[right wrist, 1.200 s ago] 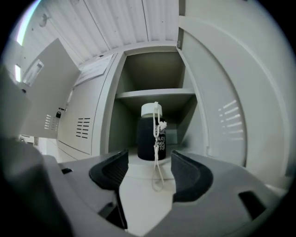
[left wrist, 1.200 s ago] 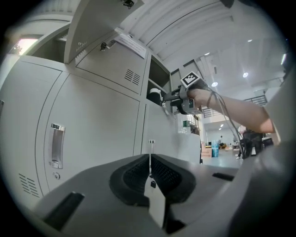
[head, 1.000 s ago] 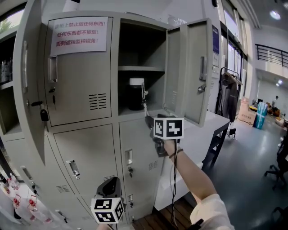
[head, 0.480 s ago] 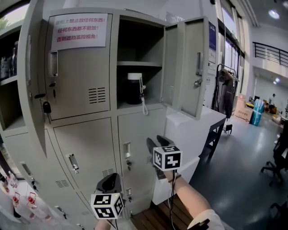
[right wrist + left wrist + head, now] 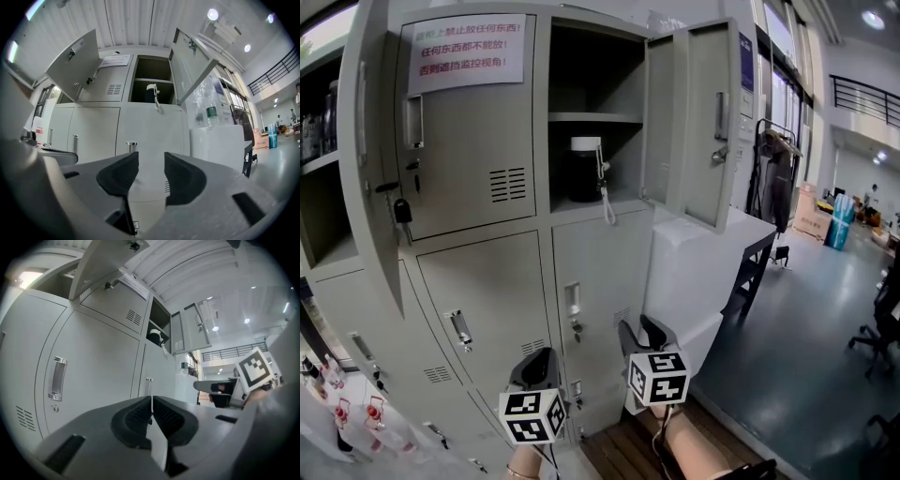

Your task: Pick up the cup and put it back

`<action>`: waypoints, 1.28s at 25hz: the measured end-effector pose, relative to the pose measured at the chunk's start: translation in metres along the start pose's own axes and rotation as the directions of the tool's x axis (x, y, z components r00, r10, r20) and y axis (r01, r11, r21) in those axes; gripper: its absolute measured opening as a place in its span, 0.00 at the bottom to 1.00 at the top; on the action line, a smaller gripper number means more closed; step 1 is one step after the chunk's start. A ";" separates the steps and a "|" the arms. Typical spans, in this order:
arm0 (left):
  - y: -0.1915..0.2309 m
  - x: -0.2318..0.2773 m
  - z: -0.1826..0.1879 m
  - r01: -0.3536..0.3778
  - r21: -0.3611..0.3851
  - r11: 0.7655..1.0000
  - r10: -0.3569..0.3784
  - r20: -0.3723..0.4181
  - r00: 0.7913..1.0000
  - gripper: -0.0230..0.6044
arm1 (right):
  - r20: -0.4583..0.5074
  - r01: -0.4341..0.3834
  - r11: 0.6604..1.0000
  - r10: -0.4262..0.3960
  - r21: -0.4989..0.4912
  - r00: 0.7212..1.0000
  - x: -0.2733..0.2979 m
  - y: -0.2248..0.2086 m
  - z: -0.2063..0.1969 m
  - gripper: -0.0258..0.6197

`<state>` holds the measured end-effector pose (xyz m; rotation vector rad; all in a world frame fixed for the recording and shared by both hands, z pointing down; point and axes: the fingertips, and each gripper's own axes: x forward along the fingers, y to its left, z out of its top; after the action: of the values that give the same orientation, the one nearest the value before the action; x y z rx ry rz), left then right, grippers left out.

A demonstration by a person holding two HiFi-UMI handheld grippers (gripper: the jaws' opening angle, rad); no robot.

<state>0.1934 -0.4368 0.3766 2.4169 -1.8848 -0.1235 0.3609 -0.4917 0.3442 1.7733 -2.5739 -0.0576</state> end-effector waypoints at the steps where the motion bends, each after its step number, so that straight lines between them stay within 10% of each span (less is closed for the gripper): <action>1: -0.001 0.000 -0.002 0.004 -0.005 1.000 -0.004 -0.003 1.000 0.06 | 0.001 0.011 1.000 -0.011 0.002 1.000 -0.006 0.000 -0.005 0.29; 32: -0.019 0.006 -0.035 0.031 -0.031 0.999 -0.032 -0.035 0.999 0.06 | -0.041 0.082 0.993 -0.079 0.080 0.996 -0.059 -0.008 -0.067 0.03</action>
<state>0.2167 -0.4381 0.4093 2.4134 -1.8177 -0.1100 0.3922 -0.4409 0.4118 1.8866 -2.5128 0.0805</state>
